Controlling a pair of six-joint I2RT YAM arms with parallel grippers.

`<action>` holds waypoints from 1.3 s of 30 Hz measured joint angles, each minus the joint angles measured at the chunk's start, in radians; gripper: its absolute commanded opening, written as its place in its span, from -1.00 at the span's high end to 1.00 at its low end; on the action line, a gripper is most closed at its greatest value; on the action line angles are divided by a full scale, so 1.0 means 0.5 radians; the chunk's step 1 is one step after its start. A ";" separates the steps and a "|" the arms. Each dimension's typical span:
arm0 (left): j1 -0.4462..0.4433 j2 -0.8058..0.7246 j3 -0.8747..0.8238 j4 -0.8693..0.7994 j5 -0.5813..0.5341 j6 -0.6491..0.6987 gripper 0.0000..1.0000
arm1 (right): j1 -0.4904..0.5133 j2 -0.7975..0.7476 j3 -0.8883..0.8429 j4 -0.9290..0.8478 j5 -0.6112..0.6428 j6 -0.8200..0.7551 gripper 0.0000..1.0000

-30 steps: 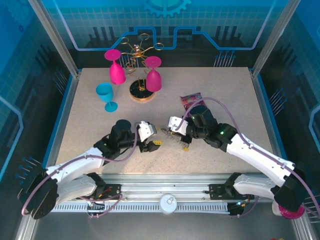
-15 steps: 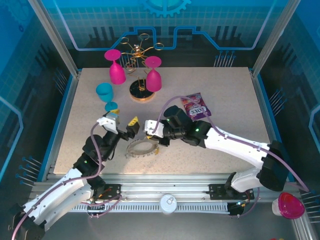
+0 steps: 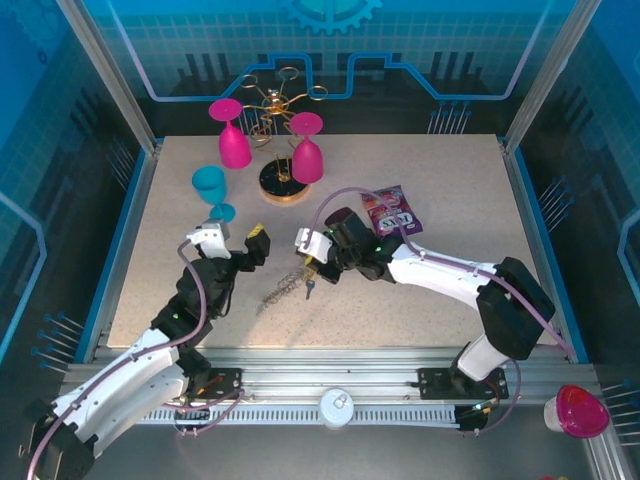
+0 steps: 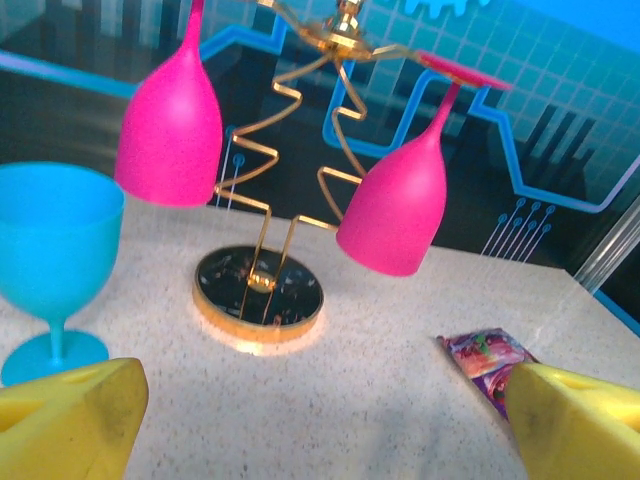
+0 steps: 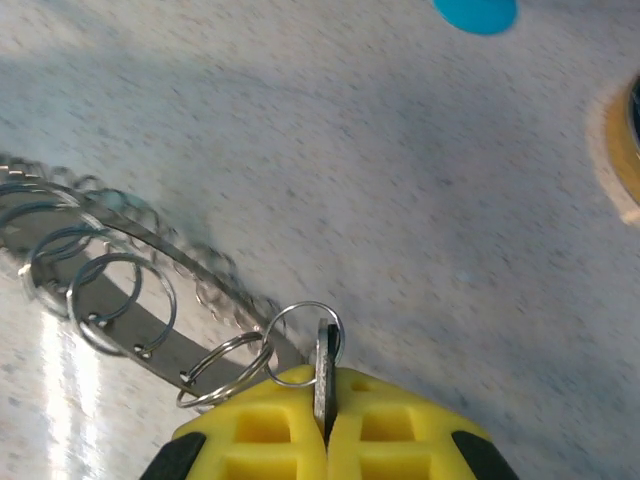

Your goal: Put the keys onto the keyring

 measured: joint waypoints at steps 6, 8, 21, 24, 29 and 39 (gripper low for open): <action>0.007 0.113 0.000 -0.047 0.002 -0.117 -0.84 | -0.038 -0.134 -0.131 -0.227 0.105 -0.303 1.00; 0.012 0.148 0.000 -0.050 0.004 -0.145 -0.84 | -0.032 -0.182 -0.194 -0.309 0.173 -0.401 1.00; 0.031 0.290 0.000 -0.047 0.058 -0.212 -0.84 | -0.014 -0.076 -0.420 -0.751 0.766 -0.730 0.30; 0.048 0.290 0.000 -0.051 0.071 -0.214 -0.84 | -0.021 -0.069 -0.414 -0.869 0.838 -0.759 0.13; 0.065 0.328 0.024 -0.128 0.108 -0.243 -0.84 | -0.066 -0.104 -0.313 -1.049 0.803 -0.711 0.10; 0.144 0.486 0.134 -0.356 0.191 -0.533 -0.95 | -0.200 -0.259 -0.166 -0.367 0.397 0.343 0.47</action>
